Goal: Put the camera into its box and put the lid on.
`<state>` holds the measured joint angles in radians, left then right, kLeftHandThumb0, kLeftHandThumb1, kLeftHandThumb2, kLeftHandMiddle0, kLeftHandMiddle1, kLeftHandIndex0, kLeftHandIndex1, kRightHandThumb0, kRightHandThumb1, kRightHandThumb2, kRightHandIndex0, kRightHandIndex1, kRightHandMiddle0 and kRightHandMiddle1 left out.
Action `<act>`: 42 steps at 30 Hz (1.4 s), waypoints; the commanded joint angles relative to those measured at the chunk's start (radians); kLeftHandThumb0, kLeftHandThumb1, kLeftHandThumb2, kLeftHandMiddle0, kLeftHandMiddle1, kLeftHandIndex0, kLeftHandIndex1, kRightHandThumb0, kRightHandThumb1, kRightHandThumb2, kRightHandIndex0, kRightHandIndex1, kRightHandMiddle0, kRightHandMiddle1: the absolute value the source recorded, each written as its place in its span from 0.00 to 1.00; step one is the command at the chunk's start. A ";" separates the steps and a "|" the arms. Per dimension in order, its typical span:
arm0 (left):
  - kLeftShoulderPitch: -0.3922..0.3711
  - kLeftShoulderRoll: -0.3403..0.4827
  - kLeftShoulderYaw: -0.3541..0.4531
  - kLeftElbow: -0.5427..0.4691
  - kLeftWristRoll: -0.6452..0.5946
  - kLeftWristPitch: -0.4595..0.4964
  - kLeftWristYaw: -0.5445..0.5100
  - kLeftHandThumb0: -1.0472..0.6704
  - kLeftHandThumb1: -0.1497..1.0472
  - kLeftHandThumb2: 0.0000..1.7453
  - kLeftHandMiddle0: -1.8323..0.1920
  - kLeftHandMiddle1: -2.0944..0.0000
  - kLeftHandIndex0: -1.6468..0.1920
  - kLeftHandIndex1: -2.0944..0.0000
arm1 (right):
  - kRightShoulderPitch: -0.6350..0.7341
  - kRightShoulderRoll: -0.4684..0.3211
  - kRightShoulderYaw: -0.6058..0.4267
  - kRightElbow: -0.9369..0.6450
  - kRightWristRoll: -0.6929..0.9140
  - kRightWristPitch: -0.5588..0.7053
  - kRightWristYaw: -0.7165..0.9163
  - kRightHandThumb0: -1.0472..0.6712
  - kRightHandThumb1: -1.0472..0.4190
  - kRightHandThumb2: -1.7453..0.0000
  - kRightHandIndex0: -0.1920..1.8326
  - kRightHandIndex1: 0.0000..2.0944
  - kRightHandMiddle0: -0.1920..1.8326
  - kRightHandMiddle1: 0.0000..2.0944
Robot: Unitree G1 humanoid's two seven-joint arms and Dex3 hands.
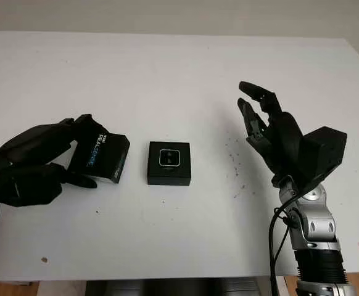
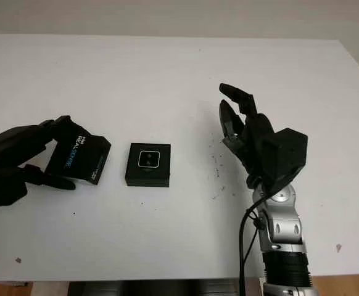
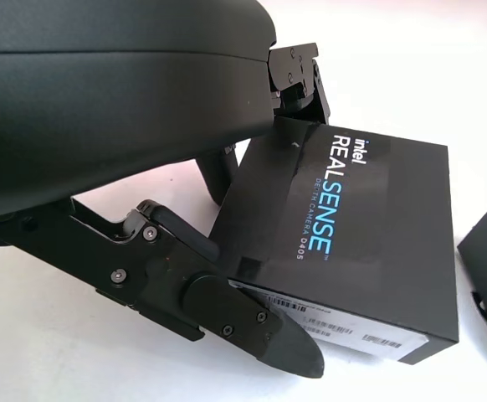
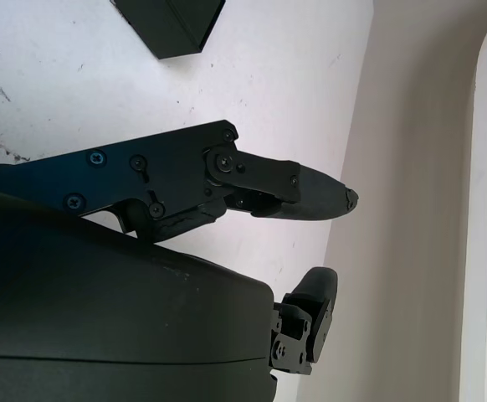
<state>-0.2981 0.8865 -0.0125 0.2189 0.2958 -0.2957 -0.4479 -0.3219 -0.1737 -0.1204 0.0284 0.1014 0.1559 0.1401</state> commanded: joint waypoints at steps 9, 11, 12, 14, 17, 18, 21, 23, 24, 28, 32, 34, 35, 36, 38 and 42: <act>-0.023 -0.003 -0.005 -0.088 0.011 0.149 -0.071 0.41 1.00 0.24 0.90 0.08 0.91 0.21 | 0.003 0.008 0.005 -0.013 0.012 0.000 0.010 0.28 0.00 0.71 0.16 0.02 0.03 0.37; -0.038 -0.002 -0.006 -0.105 0.011 0.177 -0.090 0.41 1.00 0.25 0.88 0.11 0.91 0.21 | 0.006 0.011 0.007 -0.014 0.013 -0.003 0.009 0.28 0.00 0.71 0.16 0.02 0.03 0.38; -0.052 -0.001 -0.011 -0.115 0.014 0.192 -0.104 0.42 1.00 0.25 0.87 0.11 0.90 0.21 | 0.007 0.012 0.009 -0.015 0.011 -0.005 0.009 0.29 0.00 0.70 0.16 0.02 0.02 0.38; -0.079 0.004 -0.020 -0.140 0.023 0.225 -0.134 0.43 1.00 0.25 0.86 0.09 0.90 0.16 | 0.010 0.013 0.012 -0.016 0.009 -0.008 0.009 0.29 0.00 0.70 0.16 0.02 0.02 0.39; -0.108 0.012 -0.029 -0.178 0.043 0.269 -0.174 0.44 1.00 0.24 0.85 0.03 0.91 0.09 | 0.013 0.011 0.019 -0.013 0.002 -0.017 0.008 0.29 0.00 0.70 0.17 0.02 0.01 0.40; -0.115 0.011 -0.029 -0.187 0.046 0.280 -0.184 0.45 1.00 0.23 0.85 0.03 0.91 0.09 | 0.014 0.012 0.020 -0.013 0.001 -0.017 0.008 0.29 0.00 0.70 0.17 0.02 0.01 0.40; -0.140 0.012 -0.034 -0.215 0.058 0.303 -0.210 0.45 1.00 0.22 0.83 0.04 0.90 0.08 | 0.016 0.016 0.023 -0.015 0.002 -0.013 0.005 0.28 0.00 0.70 0.17 0.02 0.02 0.41; -0.160 0.010 -0.038 -0.231 0.062 0.316 -0.228 0.45 1.00 0.22 0.82 0.08 0.90 0.07 | 0.017 0.026 0.023 -0.020 0.008 -0.003 -0.001 0.28 0.00 0.71 0.17 0.03 0.02 0.41; -0.168 0.005 -0.038 -0.238 0.060 0.325 -0.235 0.45 1.00 0.22 0.81 0.10 0.90 0.07 | 0.017 0.030 0.024 -0.021 0.008 -0.002 -0.004 0.28 0.00 0.71 0.17 0.03 0.02 0.42; -0.206 -0.022 -0.044 -0.299 0.046 0.436 -0.275 0.45 1.00 0.21 0.80 0.09 0.89 0.06 | 0.017 0.045 0.025 -0.020 0.014 -0.010 -0.010 0.28 0.00 0.71 0.17 0.03 0.00 0.44; -0.229 -0.041 -0.046 -0.359 0.026 0.566 -0.314 0.45 1.00 0.22 0.83 0.08 0.91 0.05 | 0.016 0.053 0.027 -0.016 0.014 -0.018 -0.011 0.27 0.00 0.72 0.17 0.03 0.00 0.47; -0.243 -0.054 -0.043 -0.382 0.006 0.638 -0.334 0.45 1.00 0.22 0.84 0.09 0.90 0.08 | 0.015 0.053 0.029 -0.011 0.012 -0.024 -0.008 0.27 0.00 0.72 0.17 0.03 0.00 0.47; -0.251 -0.059 -0.043 -0.387 -0.005 0.672 -0.342 0.45 1.00 0.22 0.84 0.08 0.90 0.08 | 0.015 0.054 0.030 -0.009 0.013 -0.025 -0.008 0.27 0.00 0.72 0.17 0.03 0.00 0.47; -0.258 -0.066 -0.041 -0.391 -0.018 0.707 -0.349 0.45 1.00 0.22 0.84 0.07 0.89 0.08 | 0.015 0.055 0.030 -0.009 0.013 -0.027 -0.008 0.27 0.00 0.72 0.17 0.03 0.00 0.48; -0.273 -0.079 -0.039 -0.399 -0.042 0.780 -0.360 0.45 1.00 0.22 0.83 0.04 0.88 0.08 | 0.016 0.057 0.030 -0.008 0.017 -0.028 -0.005 0.27 0.00 0.72 0.17 0.03 0.00 0.48; -0.298 -0.086 -0.051 -0.410 -0.070 0.867 -0.366 0.44 1.00 0.21 0.80 0.02 0.85 0.08 | 0.016 0.058 0.031 -0.006 0.016 -0.026 -0.002 0.27 0.00 0.72 0.17 0.03 0.00 0.48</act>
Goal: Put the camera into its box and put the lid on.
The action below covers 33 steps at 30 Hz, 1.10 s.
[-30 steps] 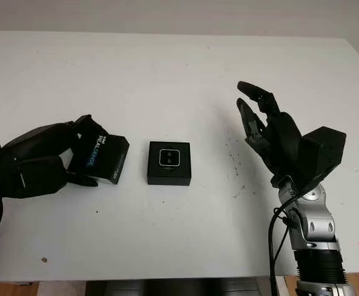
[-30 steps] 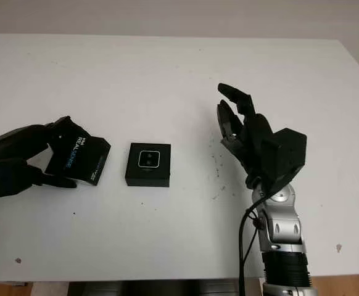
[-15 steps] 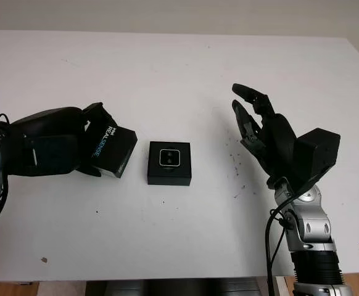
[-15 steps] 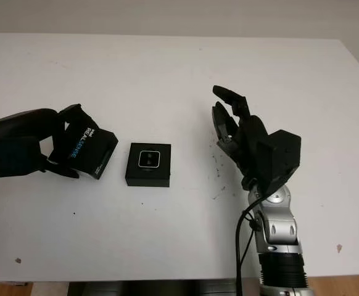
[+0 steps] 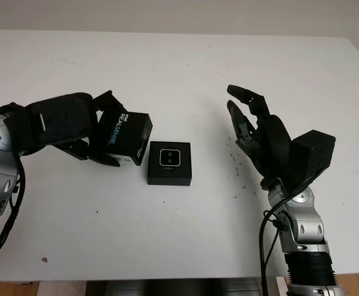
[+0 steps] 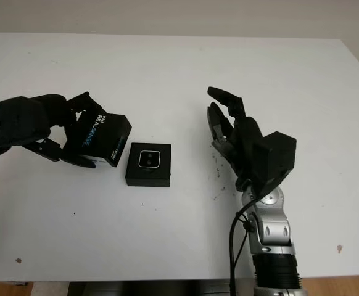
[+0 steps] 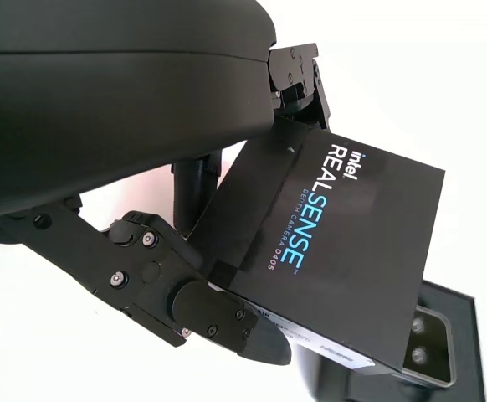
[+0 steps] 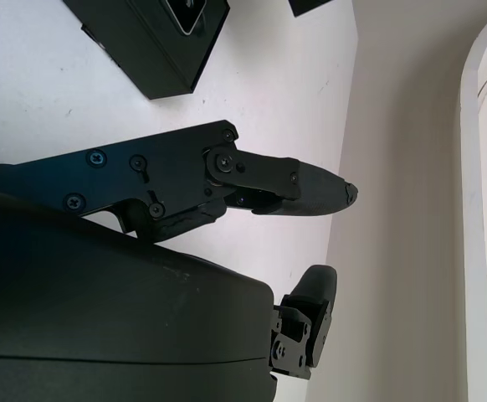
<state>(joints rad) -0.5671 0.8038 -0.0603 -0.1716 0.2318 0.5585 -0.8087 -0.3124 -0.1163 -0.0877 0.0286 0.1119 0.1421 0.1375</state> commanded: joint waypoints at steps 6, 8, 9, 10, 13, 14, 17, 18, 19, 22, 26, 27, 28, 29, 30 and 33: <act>-0.067 0.006 -0.055 -0.045 0.003 0.139 -0.005 0.43 1.00 0.21 0.78 0.02 0.82 0.09 | 0.008 0.010 0.004 -0.017 0.002 0.004 -0.011 0.27 0.00 0.72 0.17 0.03 0.00 0.47; -0.075 0.009 -0.075 -0.061 0.012 0.172 -0.003 0.43 1.00 0.21 0.78 0.03 0.82 0.09 | 0.009 0.012 0.006 -0.018 0.000 0.004 -0.015 0.27 0.00 0.72 0.17 0.03 0.00 0.46; -0.077 0.010 -0.079 -0.066 0.012 0.182 -0.001 0.43 1.00 0.21 0.78 0.03 0.82 0.09 | 0.009 0.013 0.007 -0.019 -0.001 0.005 -0.017 0.27 0.00 0.72 0.17 0.03 0.00 0.46; -0.078 0.011 -0.085 -0.072 0.013 0.190 0.000 0.44 1.00 0.21 0.78 0.03 0.82 0.09 | 0.010 0.014 0.008 -0.020 -0.001 0.005 -0.017 0.27 0.00 0.72 0.17 0.03 0.00 0.46; -0.081 0.015 -0.105 -0.085 0.021 0.215 0.004 0.44 1.00 0.22 0.78 0.04 0.82 0.09 | 0.012 0.019 0.008 -0.024 0.001 0.013 -0.022 0.27 0.00 0.72 0.17 0.02 0.01 0.45; -0.084 0.015 -0.113 -0.087 0.026 0.224 0.005 0.44 1.00 0.22 0.78 0.04 0.82 0.09 | 0.012 0.019 0.009 -0.026 0.000 0.018 -0.024 0.27 0.00 0.72 0.17 0.02 0.01 0.45; -0.092 0.012 -0.135 -0.087 0.041 0.242 0.008 0.44 1.00 0.22 0.77 0.05 0.81 0.10 | 0.015 0.024 0.010 -0.033 -0.001 0.027 -0.032 0.27 0.00 0.72 0.17 0.02 0.01 0.45; -0.094 0.008 -0.144 -0.085 0.046 0.247 0.011 0.45 1.00 0.22 0.77 0.05 0.81 0.10 | 0.017 0.026 0.009 -0.034 0.004 0.027 -0.030 0.27 0.00 0.72 0.16 0.02 0.01 0.45; -0.096 0.003 -0.151 -0.084 0.050 0.251 0.014 0.45 1.00 0.21 0.77 0.06 0.81 0.10 | 0.017 0.027 0.008 -0.033 0.007 0.025 -0.028 0.27 0.00 0.72 0.16 0.02 0.01 0.44; -0.094 -0.007 -0.160 -0.080 0.050 0.250 0.024 0.45 1.00 0.21 0.77 0.06 0.80 0.10 | 0.018 0.026 0.009 -0.031 0.006 0.021 -0.026 0.27 0.00 0.72 0.16 0.02 0.01 0.44; -0.099 -0.019 -0.175 -0.075 0.050 0.253 0.032 0.45 1.00 0.21 0.76 0.05 0.79 0.11 | 0.016 0.030 0.006 -0.025 0.010 0.014 -0.023 0.28 0.00 0.72 0.16 0.02 0.01 0.44; -0.102 -0.025 -0.181 -0.073 0.050 0.257 0.034 0.45 1.00 0.21 0.76 0.05 0.79 0.11 | 0.015 0.030 0.006 -0.023 0.011 0.012 -0.021 0.28 0.00 0.72 0.16 0.02 0.01 0.44; -0.106 -0.030 -0.186 -0.072 0.049 0.262 0.035 0.44 1.00 0.21 0.76 0.05 0.79 0.11 | 0.014 0.030 0.005 -0.024 0.012 0.016 -0.022 0.28 0.00 0.72 0.16 0.02 0.01 0.44; -0.110 -0.037 -0.188 -0.070 0.047 0.268 0.036 0.44 1.00 0.21 0.77 0.04 0.79 0.11 | 0.014 0.030 0.006 -0.021 0.011 0.011 -0.020 0.27 0.00 0.72 0.16 0.02 0.01 0.44; -0.113 -0.044 -0.190 -0.068 0.044 0.273 0.037 0.45 1.00 0.21 0.77 0.04 0.79 0.11 | 0.013 0.030 0.006 -0.019 0.011 0.007 -0.019 0.27 0.00 0.72 0.16 0.02 0.01 0.44; -0.119 -0.060 -0.195 -0.064 0.040 0.272 0.044 0.45 1.00 0.22 0.77 0.04 0.79 0.11 | 0.012 0.031 0.008 -0.011 0.010 -0.005 -0.015 0.27 0.00 0.72 0.16 0.02 0.01 0.44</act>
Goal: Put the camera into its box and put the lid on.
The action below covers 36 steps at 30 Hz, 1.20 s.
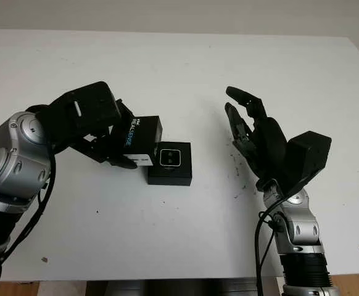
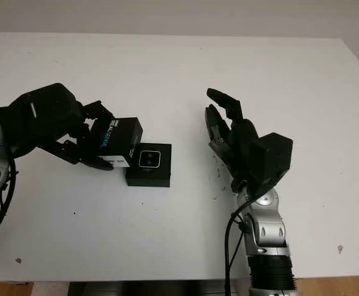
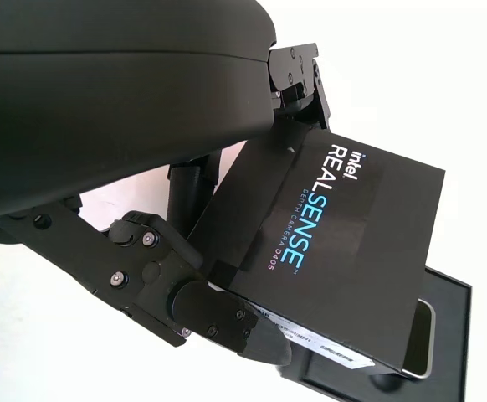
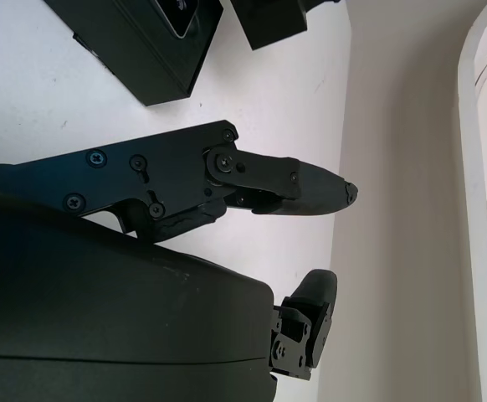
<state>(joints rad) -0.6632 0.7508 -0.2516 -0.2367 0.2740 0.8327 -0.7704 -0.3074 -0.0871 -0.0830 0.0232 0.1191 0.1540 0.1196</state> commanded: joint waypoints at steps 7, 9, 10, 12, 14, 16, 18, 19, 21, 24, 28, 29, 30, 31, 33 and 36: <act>-0.029 -0.025 -0.013 0.014 -0.004 -0.023 0.016 0.44 1.00 0.22 0.75 0.03 0.78 0.09 | 0.000 0.003 0.003 0.012 -0.004 -0.027 0.000 0.26 0.00 0.72 0.16 0.02 0.01 0.46; -0.030 -0.033 -0.012 0.013 -0.009 -0.016 0.016 0.44 1.00 0.22 0.75 0.03 0.78 0.09 | -0.003 0.000 0.005 0.014 -0.003 -0.030 0.006 0.26 0.00 0.73 0.16 0.02 0.00 0.46; -0.031 -0.038 -0.013 0.011 -0.010 -0.007 0.016 0.44 1.00 0.22 0.75 0.03 0.77 0.09 | -0.003 0.000 0.006 0.015 -0.003 -0.032 0.007 0.27 0.00 0.72 0.16 0.02 0.00 0.47; -0.032 -0.046 -0.014 0.008 -0.015 0.007 0.015 0.44 1.00 0.22 0.75 0.03 0.77 0.09 | -0.005 0.002 0.006 0.018 -0.004 -0.037 0.008 0.27 0.00 0.72 0.16 0.02 0.00 0.47; -0.031 -0.050 -0.015 0.004 -0.020 0.016 0.013 0.44 1.00 0.22 0.74 0.03 0.78 0.09 | -0.005 0.004 0.008 0.019 -0.008 -0.038 0.005 0.26 0.00 0.72 0.16 0.02 0.00 0.48; -0.028 -0.049 -0.021 0.000 -0.019 0.014 0.014 0.44 1.00 0.22 0.74 0.02 0.77 0.09 | -0.006 0.006 0.011 0.018 -0.012 -0.037 0.000 0.26 0.00 0.72 0.16 0.02 0.01 0.48; -0.025 -0.048 -0.026 -0.004 -0.018 0.013 0.015 0.44 1.00 0.21 0.72 0.02 0.77 0.09 | -0.005 0.008 0.013 0.017 -0.015 -0.036 -0.004 0.26 0.00 0.72 0.17 0.03 0.01 0.48; -0.025 -0.048 -0.029 -0.006 -0.018 0.017 0.014 0.44 1.00 0.22 0.73 0.02 0.77 0.09 | -0.005 0.010 0.014 0.017 -0.017 -0.033 -0.007 0.26 0.00 0.72 0.17 0.03 0.01 0.48; -0.024 -0.050 -0.033 -0.009 -0.023 0.021 0.011 0.45 1.00 0.22 0.72 0.03 0.76 0.09 | -0.004 0.011 0.016 0.015 -0.017 -0.031 -0.008 0.26 0.00 0.72 0.17 0.03 0.00 0.48; -0.019 -0.056 -0.036 -0.015 -0.029 0.022 0.012 0.45 1.00 0.21 0.73 0.05 0.74 0.10 | -0.002 0.013 0.019 0.017 -0.021 -0.037 -0.011 0.26 0.00 0.72 0.17 0.03 0.01 0.47; -0.016 -0.061 -0.051 -0.028 -0.029 0.034 0.015 0.44 1.00 0.21 0.74 0.06 0.75 0.11 | 0.000 0.015 0.023 0.016 -0.024 -0.036 -0.018 0.26 0.00 0.72 0.17 0.03 0.01 0.45; -0.016 -0.063 -0.055 -0.031 -0.028 0.041 0.015 0.43 1.00 0.21 0.75 0.06 0.75 0.11 | 0.000 0.015 0.024 0.018 -0.023 -0.039 -0.017 0.27 0.00 0.72 0.17 0.03 0.01 0.45; -0.016 -0.066 -0.059 -0.035 -0.029 0.048 0.016 0.43 1.00 0.21 0.75 0.06 0.75 0.11 | -0.001 0.016 0.023 0.019 -0.021 -0.040 -0.017 0.27 0.00 0.71 0.17 0.03 0.01 0.44; -0.015 -0.069 -0.061 -0.038 -0.030 0.054 0.018 0.43 1.00 0.21 0.75 0.06 0.76 0.11 | -0.001 0.017 0.023 0.019 -0.020 -0.038 -0.017 0.27 0.00 0.72 0.17 0.03 0.01 0.44; -0.014 -0.074 -0.064 -0.042 -0.034 0.058 0.019 0.43 1.00 0.21 0.76 0.05 0.76 0.10 | 0.000 0.018 0.024 0.019 -0.021 -0.037 -0.019 0.26 0.00 0.72 0.17 0.03 0.02 0.44; -0.014 -0.081 -0.069 -0.047 -0.039 0.068 0.023 0.43 1.00 0.21 0.77 0.04 0.78 0.08 | 0.000 0.020 0.025 0.024 -0.022 -0.048 -0.017 0.26 0.00 0.72 0.17 0.03 0.02 0.44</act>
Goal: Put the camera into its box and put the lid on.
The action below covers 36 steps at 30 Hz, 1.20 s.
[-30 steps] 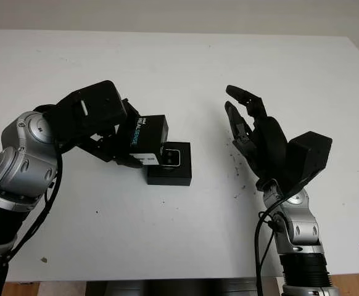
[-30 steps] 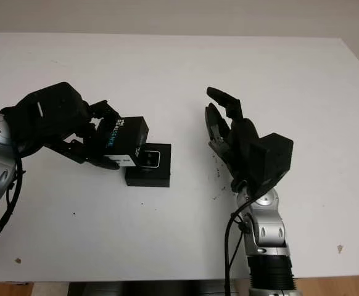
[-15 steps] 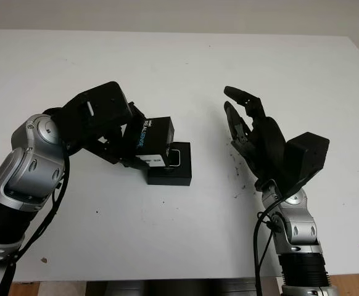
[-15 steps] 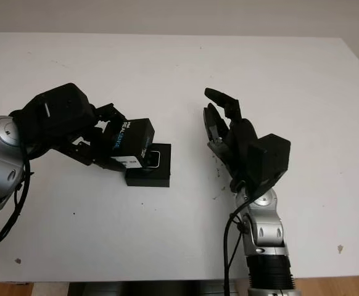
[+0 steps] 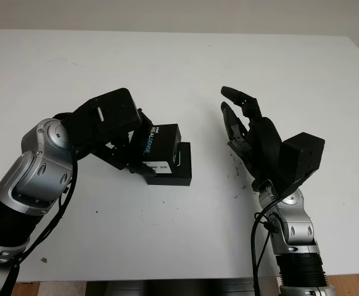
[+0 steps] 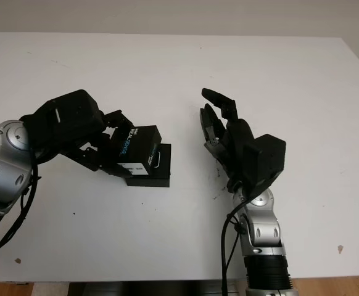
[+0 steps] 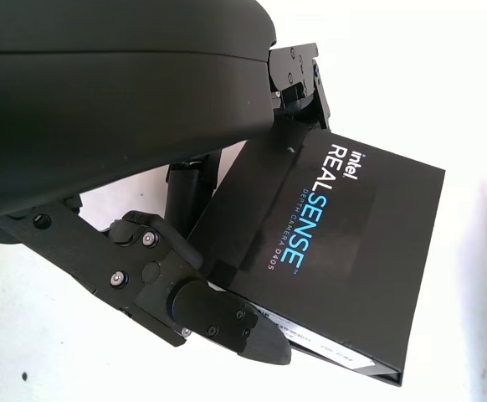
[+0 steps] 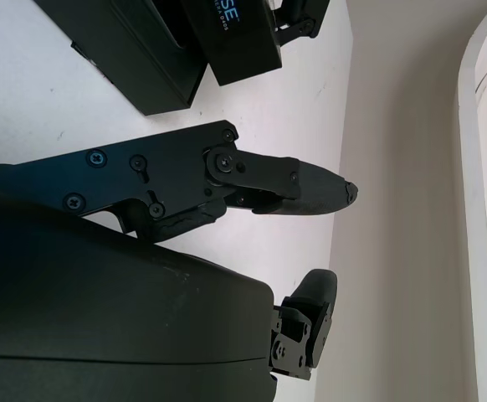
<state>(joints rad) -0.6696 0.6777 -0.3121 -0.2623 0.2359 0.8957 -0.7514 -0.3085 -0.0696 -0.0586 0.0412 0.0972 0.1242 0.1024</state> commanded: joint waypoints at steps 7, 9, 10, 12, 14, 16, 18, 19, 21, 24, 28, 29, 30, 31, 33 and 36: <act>-0.011 -0.022 -0.027 -0.026 -0.004 0.023 0.016 0.44 1.00 0.22 0.78 0.06 0.81 0.09 | 0.005 0.011 0.001 0.009 0.005 -0.026 0.001 0.26 0.00 0.72 0.17 0.03 0.01 0.44; -0.015 -0.030 -0.030 -0.023 -0.008 0.041 0.019 0.43 1.00 0.22 0.78 0.07 0.81 0.09 | 0.006 0.012 0.001 0.009 0.004 -0.027 0.001 0.26 0.00 0.72 0.18 0.03 0.00 0.45; -0.017 -0.034 -0.031 -0.021 -0.010 0.047 0.021 0.43 1.00 0.22 0.78 0.08 0.81 0.09 | 0.006 0.011 0.001 0.009 0.003 -0.026 0.001 0.25 0.00 0.73 0.18 0.03 0.00 0.45; -0.017 -0.047 -0.026 -0.018 -0.021 0.058 0.025 0.44 1.00 0.23 0.79 0.08 0.81 0.08 | 0.007 0.012 0.000 0.008 0.005 -0.023 0.001 0.25 0.00 0.73 0.17 0.03 0.00 0.45; -0.018 -0.056 -0.025 -0.016 -0.028 0.065 0.031 0.44 1.00 0.23 0.79 0.08 0.82 0.07 | 0.007 0.012 -0.001 0.010 0.006 -0.025 0.003 0.25 0.00 0.73 0.17 0.03 0.00 0.45; -0.020 -0.063 -0.028 -0.015 -0.032 0.074 0.039 0.44 1.00 0.23 0.80 0.10 0.82 0.06 | 0.006 0.012 0.001 0.016 0.004 -0.036 0.004 0.25 0.00 0.73 0.18 0.03 0.00 0.45; -0.022 -0.067 -0.033 -0.016 -0.033 0.081 0.045 0.44 1.00 0.24 0.81 0.11 0.85 0.07 | 0.006 0.012 0.002 0.019 0.002 -0.040 0.004 0.25 0.00 0.72 0.18 0.03 0.00 0.45; -0.022 -0.067 -0.036 -0.016 -0.033 0.077 0.047 0.44 1.00 0.24 0.81 0.10 0.85 0.07 | 0.006 0.012 0.003 0.018 0.002 -0.036 0.004 0.25 0.00 0.72 0.18 0.03 0.00 0.45; -0.021 -0.069 -0.038 -0.016 -0.034 0.076 0.052 0.44 1.00 0.25 0.82 0.10 0.87 0.08 | 0.007 0.012 0.003 0.016 0.003 -0.031 0.004 0.24 0.00 0.73 0.18 0.03 0.00 0.44; -0.024 -0.079 -0.041 -0.020 -0.036 0.103 0.062 0.45 1.00 0.25 0.83 0.09 0.88 0.09 | 0.009 0.014 0.004 0.011 0.003 -0.030 0.002 0.25 0.00 0.73 0.18 0.03 0.00 0.44; -0.022 -0.093 -0.041 -0.030 -0.043 0.131 0.078 0.45 1.00 0.25 0.85 0.09 0.90 0.10 | 0.012 0.019 0.002 0.012 0.008 -0.032 0.001 0.25 0.00 0.73 0.18 0.03 0.00 0.45; -0.020 -0.093 -0.041 -0.033 -0.045 0.134 0.081 0.45 1.00 0.25 0.85 0.09 0.90 0.10 | 0.012 0.019 0.003 0.012 0.007 -0.032 0.000 0.25 0.00 0.73 0.18 0.03 0.00 0.45; -0.018 -0.094 -0.042 -0.036 -0.048 0.137 0.084 0.45 1.00 0.26 0.85 0.09 0.90 0.11 | 0.013 0.019 0.003 0.014 0.006 -0.035 0.000 0.25 0.00 0.73 0.18 0.03 0.00 0.44; -0.017 -0.091 -0.045 -0.039 -0.048 0.138 0.086 0.45 1.00 0.25 0.86 0.09 0.91 0.11 | 0.013 0.019 0.005 0.014 0.003 -0.034 -0.001 0.25 0.00 0.73 0.18 0.03 0.00 0.44; -0.013 -0.090 -0.047 -0.044 -0.050 0.142 0.092 0.44 1.00 0.25 0.85 0.09 0.91 0.11 | 0.014 0.020 0.006 0.013 0.000 -0.035 -0.004 0.24 0.00 0.73 0.18 0.03 0.00 0.44; -0.005 -0.092 -0.042 -0.052 -0.061 0.154 0.099 0.44 1.00 0.25 0.85 0.08 0.92 0.11 | 0.015 0.023 0.007 0.016 0.001 -0.040 -0.005 0.24 0.00 0.73 0.17 0.03 0.00 0.43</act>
<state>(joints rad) -0.6770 0.5917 -0.3449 -0.2901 0.1826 1.0480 -0.6543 -0.3075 -0.0499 -0.0531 0.0563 0.0972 0.1001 0.0980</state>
